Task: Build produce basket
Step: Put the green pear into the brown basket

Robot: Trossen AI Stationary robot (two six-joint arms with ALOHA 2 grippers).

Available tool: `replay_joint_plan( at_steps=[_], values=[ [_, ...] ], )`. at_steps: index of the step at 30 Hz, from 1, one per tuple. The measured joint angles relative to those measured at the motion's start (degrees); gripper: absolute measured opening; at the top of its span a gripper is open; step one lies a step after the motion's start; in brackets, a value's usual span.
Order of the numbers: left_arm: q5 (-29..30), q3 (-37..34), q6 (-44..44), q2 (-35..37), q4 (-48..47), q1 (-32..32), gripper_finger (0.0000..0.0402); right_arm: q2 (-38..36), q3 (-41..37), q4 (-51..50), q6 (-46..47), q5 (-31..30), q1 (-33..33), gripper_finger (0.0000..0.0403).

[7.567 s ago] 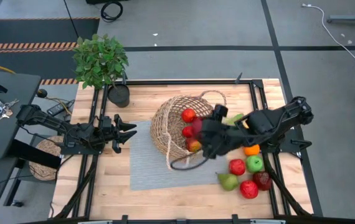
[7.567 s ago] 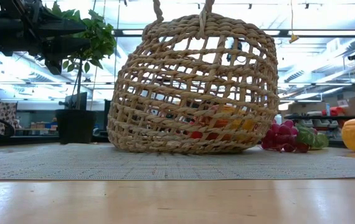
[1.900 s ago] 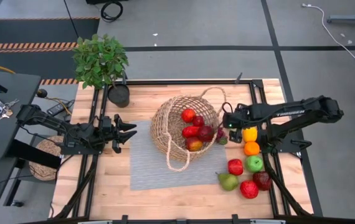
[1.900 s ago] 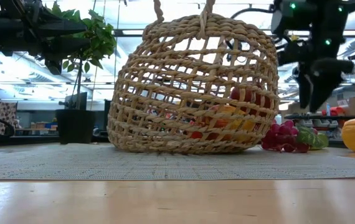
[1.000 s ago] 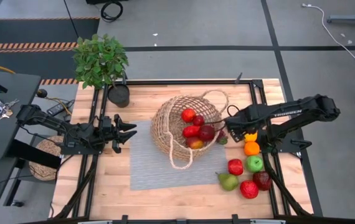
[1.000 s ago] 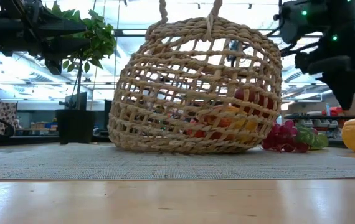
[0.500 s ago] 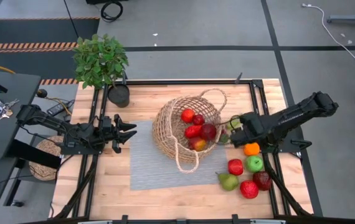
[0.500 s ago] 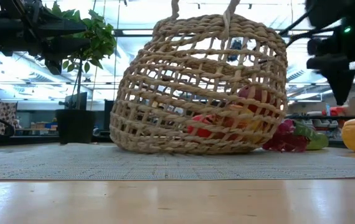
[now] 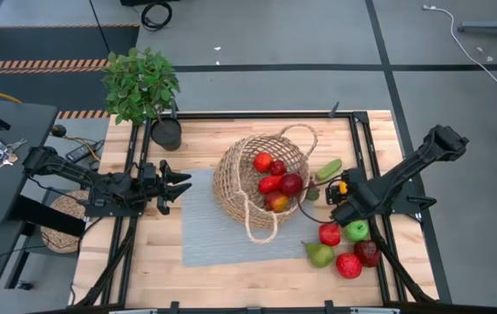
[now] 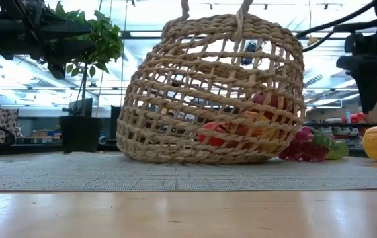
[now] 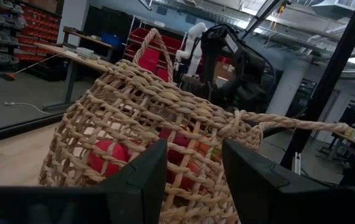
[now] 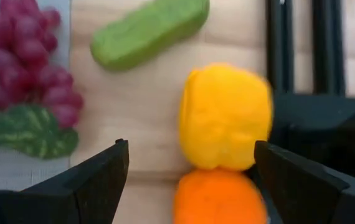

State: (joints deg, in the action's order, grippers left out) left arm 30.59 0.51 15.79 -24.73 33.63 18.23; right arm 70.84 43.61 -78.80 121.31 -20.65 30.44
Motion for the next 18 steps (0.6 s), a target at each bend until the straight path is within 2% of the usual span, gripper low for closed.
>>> replay_joint_plan(
  at_steps=[8,14,18],
  values=[
    [0.00,0.00,0.02,0.00,0.00,-0.01,0.0160,8.89,0.40,-2.85,2.68,1.54,0.02,0.0349],
    [0.00,0.00,0.00,0.02,0.02,-0.01,0.0160,15.89,0.40,0.97,1.25,2.69,-0.29,0.0349],
    [0.00,0.00,0.01,0.01,0.02,-0.01,0.0160,16.78,0.40,7.39,-2.69,0.84,-0.52,0.0349]
  ],
)
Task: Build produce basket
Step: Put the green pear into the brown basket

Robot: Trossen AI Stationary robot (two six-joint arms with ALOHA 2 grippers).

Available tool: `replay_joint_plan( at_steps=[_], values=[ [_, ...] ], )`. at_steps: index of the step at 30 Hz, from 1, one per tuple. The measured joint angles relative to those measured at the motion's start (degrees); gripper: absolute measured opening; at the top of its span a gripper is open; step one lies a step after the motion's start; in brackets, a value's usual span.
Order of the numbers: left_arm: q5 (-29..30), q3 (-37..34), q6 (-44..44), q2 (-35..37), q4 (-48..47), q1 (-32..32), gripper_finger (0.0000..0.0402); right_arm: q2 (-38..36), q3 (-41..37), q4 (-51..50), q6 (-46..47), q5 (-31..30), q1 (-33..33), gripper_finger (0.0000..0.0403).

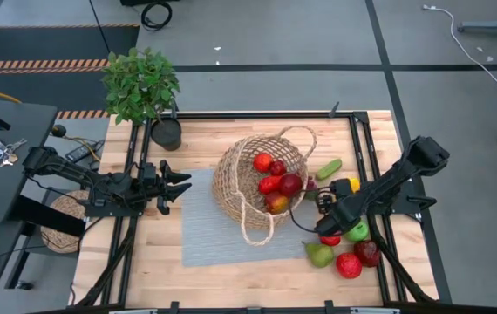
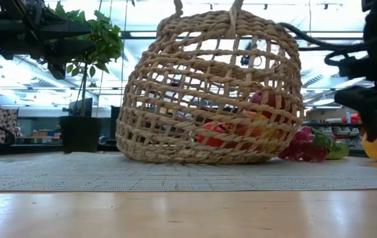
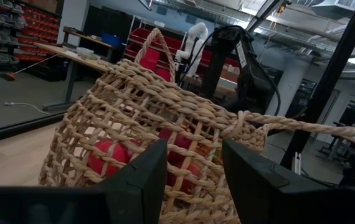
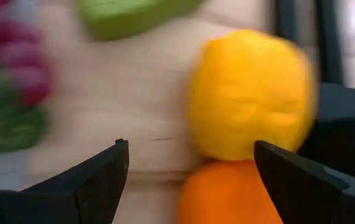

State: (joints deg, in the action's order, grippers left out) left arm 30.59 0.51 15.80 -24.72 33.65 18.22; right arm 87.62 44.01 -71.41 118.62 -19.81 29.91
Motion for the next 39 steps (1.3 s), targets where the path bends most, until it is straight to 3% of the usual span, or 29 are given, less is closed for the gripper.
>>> replay_joint_plan(
  at_steps=[5,10,13,17,22,32,39],
  values=[
    [0.00,0.00,-0.01,-0.01,-0.02,0.00,0.0160,-2.53,0.69,9.99,-9.74,-5.53,0.05,0.0349],
    [0.00,0.00,-0.02,-0.01,-0.02,0.00,0.0160,-4.08,5.53,1.61,-7.71,-11.15,0.76,0.0349],
    [0.00,0.00,-0.01,-0.01,-0.02,0.02,0.0160,-3.49,6.93,-5.67,-3.94,-10.93,-0.64,0.0349],
    [0.00,0.00,-0.01,-0.01,-0.02,0.00,0.0160,-0.56,6.88,-8.75,-3.41,-5.76,-4.68,0.0349],
    [0.00,0.00,-0.03,0.01,0.00,0.00,0.0160,1.14,6.88,-8.97,-16.25,-0.36,-10.26,0.0349],
    [0.00,0.00,0.01,-0.01,-0.02,0.02,0.0160,-8.52,6.91,-7.32,-50.90,6.63,-23.24,0.0350],
    [0.00,0.00,0.00,0.00,-0.02,0.01,0.0160,-9.46,6.91,-7.05,-66.76,10.21,-30.45,0.0394]
  ],
)
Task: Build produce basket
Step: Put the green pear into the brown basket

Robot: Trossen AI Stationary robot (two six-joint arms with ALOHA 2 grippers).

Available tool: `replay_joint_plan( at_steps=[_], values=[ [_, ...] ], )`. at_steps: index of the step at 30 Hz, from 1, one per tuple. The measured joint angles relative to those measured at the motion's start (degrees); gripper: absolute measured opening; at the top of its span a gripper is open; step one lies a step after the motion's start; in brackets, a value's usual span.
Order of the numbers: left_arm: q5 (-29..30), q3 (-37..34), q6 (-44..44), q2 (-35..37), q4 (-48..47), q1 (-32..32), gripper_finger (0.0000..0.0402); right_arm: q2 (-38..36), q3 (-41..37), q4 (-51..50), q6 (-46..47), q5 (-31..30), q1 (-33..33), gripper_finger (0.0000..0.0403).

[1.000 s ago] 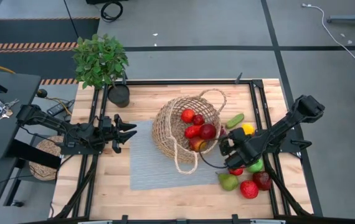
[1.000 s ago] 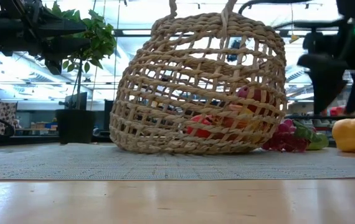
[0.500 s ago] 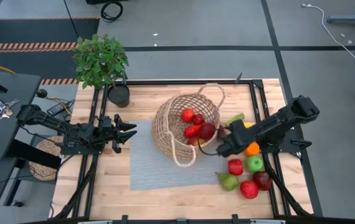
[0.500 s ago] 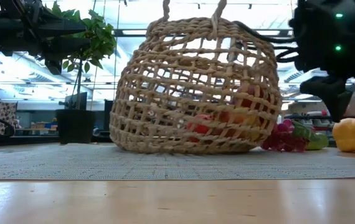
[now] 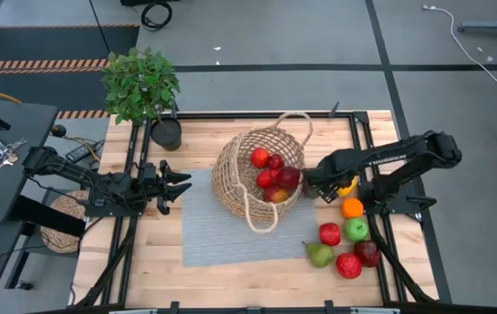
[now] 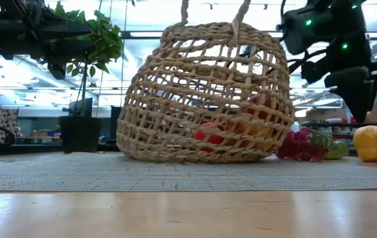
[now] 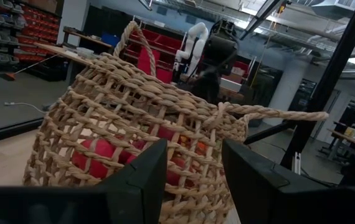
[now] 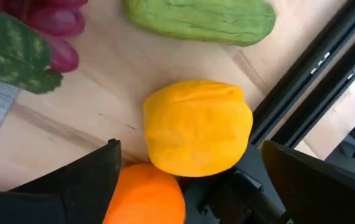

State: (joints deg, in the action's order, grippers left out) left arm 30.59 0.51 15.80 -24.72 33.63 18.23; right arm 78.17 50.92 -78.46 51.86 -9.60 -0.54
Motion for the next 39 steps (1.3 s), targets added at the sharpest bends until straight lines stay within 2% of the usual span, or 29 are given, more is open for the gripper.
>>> replay_joint_plan(
  at_steps=[7,11,16,21,28,32,39],
  values=[
    [0.00,0.00,-0.01,0.01,0.02,-0.01,0.0160,1.74,0.06,0.88,-10.30,4.73,-6.10,0.0398],
    [0.00,0.00,-0.01,0.01,0.02,-0.01,0.0160,2.25,-0.12,1.29,-11.72,4.82,-9.45,0.0397],
    [0.00,0.00,0.00,-0.01,-0.02,-0.01,0.0160,2.23,-4.10,4.39,-13.39,6.09,-11.06,0.0399],
    [0.00,0.00,-0.02,0.01,0.02,0.00,0.0160,2.28,-5.51,4.35,-14.39,3.06,-11.22,0.0399],
    [0.00,0.00,0.00,0.00,0.00,-0.01,0.0160,2.25,-8.43,9.35,-14.95,2.57,-11.34,0.0397],
    [0.00,0.00,0.01,-0.01,-0.01,0.00,0.0160,2.53,-5.87,10.03,-14.50,4.45,-10.11,0.0385],
    [0.00,0.00,-0.01,-0.01,-0.03,0.01,0.0160,2.56,-0.25,13.84,-13.10,5.19,-4.07,0.0364]
  ],
)
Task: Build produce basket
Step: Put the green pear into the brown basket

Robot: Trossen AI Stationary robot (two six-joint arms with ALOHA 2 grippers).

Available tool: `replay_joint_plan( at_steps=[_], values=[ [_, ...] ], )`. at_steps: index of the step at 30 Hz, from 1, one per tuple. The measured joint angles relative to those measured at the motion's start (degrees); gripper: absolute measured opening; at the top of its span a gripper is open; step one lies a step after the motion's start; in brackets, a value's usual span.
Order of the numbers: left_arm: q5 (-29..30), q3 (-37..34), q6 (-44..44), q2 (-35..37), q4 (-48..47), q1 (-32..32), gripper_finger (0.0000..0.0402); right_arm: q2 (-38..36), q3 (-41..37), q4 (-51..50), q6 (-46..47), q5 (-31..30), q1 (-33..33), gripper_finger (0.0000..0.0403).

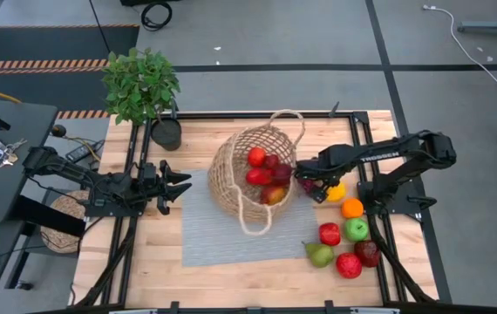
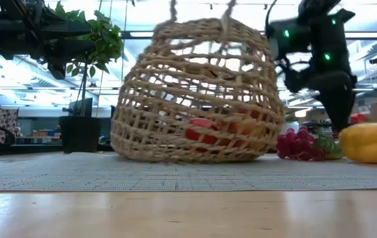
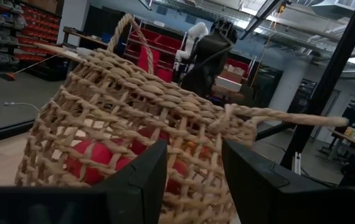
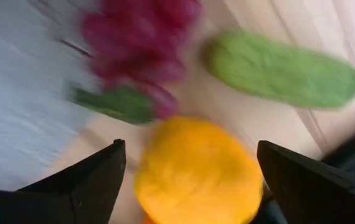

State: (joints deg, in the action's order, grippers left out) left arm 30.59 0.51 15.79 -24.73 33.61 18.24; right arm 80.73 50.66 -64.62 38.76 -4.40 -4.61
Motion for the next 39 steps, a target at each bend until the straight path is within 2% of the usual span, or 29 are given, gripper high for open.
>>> replay_joint_plan(
  at_steps=[9,12,15,17,21,24,29,35,39],
  values=[
    [0.00,0.00,0.00,0.02,0.04,0.00,0.0160,-0.15,11.42,-6.93,7.38,-3.17,8.69,0.0353],
    [0.00,0.00,0.01,0.02,0.04,-0.02,0.0160,-0.20,13.06,-9.49,9.10,-3.28,12.84,0.0352],
    [0.00,0.00,0.00,0.02,0.04,-0.02,0.0160,-0.17,12.64,-8.31,8.99,-2.49,18.25,0.0352],
    [0.00,0.00,0.00,0.00,0.02,-0.02,0.0160,-0.06,12.25,-7.12,9.71,0.66,21.36,0.0352],
    [0.00,0.00,0.01,0.00,0.00,0.00,0.0160,-0.04,12.34,-0.62,20.34,5.22,25.47,0.0350],
    [0.00,0.00,0.00,0.00,0.02,0.00,0.0160,0.95,12.44,7.15,26.73,5.94,29.46,0.0348],
    [0.00,0.00,0.04,0.00,0.03,-0.02,0.0160,8.18,17.15,10.24,31.87,5.90,34.88,0.0348],
    [0.00,0.00,0.00,0.02,0.04,-0.02,0.0160,22.65,32.15,-0.89,32.43,5.89,39.10,0.0348],
    [0.00,0.00,0.00,0.01,0.03,-0.01,0.0160,29.23,38.63,-5.69,35.88,-1.65,43.04,0.0348]
  ],
)
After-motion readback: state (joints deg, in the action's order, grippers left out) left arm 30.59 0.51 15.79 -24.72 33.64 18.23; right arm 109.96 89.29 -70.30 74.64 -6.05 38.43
